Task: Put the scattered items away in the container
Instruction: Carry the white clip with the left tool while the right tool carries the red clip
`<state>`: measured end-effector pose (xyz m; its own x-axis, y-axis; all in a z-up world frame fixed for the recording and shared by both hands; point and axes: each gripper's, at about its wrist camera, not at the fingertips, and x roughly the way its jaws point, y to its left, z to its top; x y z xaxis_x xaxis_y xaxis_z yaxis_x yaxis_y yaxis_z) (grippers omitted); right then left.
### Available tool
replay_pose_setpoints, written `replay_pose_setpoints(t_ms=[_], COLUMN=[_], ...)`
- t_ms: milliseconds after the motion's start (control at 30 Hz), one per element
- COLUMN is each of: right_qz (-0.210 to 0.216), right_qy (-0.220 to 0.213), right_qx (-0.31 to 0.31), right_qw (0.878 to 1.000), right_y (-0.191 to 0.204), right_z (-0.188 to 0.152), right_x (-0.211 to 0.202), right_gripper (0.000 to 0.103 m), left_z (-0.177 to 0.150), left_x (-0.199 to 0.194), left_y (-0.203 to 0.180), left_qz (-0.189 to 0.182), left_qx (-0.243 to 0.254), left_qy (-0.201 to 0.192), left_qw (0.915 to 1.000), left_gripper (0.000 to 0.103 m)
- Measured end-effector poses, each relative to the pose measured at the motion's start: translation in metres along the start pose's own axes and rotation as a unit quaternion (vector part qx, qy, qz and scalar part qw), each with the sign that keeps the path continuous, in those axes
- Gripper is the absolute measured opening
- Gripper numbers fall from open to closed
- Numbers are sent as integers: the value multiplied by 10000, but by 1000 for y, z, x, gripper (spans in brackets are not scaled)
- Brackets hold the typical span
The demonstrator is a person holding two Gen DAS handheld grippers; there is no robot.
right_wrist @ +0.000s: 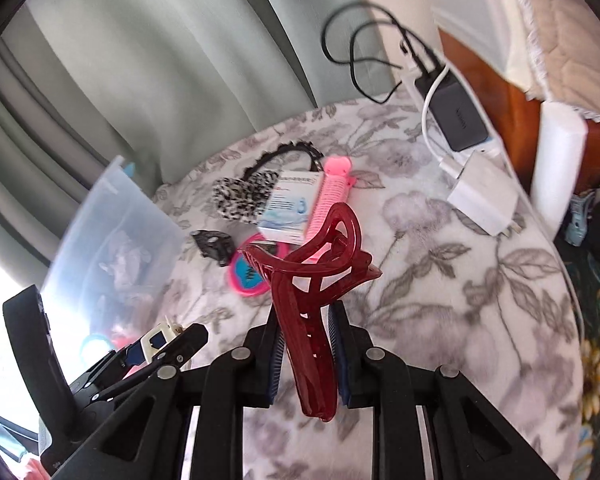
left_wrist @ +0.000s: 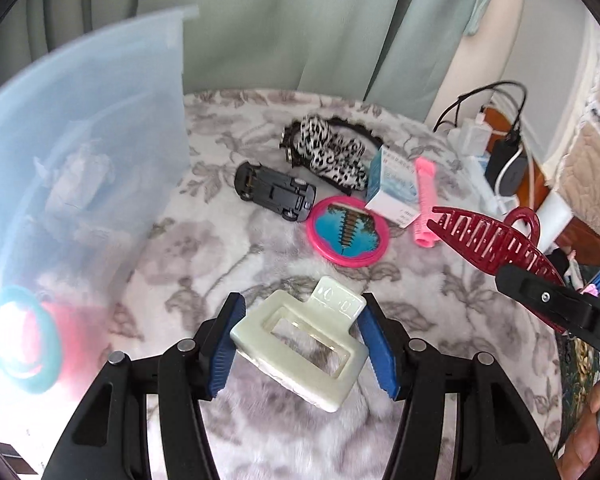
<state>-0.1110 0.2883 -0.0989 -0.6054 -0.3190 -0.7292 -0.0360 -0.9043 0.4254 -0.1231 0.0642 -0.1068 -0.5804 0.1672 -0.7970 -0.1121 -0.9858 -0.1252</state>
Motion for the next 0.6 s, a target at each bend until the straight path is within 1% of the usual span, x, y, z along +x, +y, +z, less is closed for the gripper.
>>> replay_pose_setpoints(t_ms=[233, 333, 600], right_qz=[76, 100, 177], right_qy=[-467, -597, -982], right_qx=[-57, -100, -265], right_qw=[9989, 9981, 9947], right_y=[12, 17, 42], right_z=[-8, -10, -5], right_x=[-47, -61, -102], right_gripper=[23, 23, 23], left_z=[3, 5, 17], left_x=[-48, -69, -115], left_y=[0, -1, 6], left_qz=[-119, -173, -373], left_qx=[-12, -28, -271], left_qy=[-458, -640, -1010], left_qw=[9989, 9978, 9938], left_gripper=[60, 60, 60])
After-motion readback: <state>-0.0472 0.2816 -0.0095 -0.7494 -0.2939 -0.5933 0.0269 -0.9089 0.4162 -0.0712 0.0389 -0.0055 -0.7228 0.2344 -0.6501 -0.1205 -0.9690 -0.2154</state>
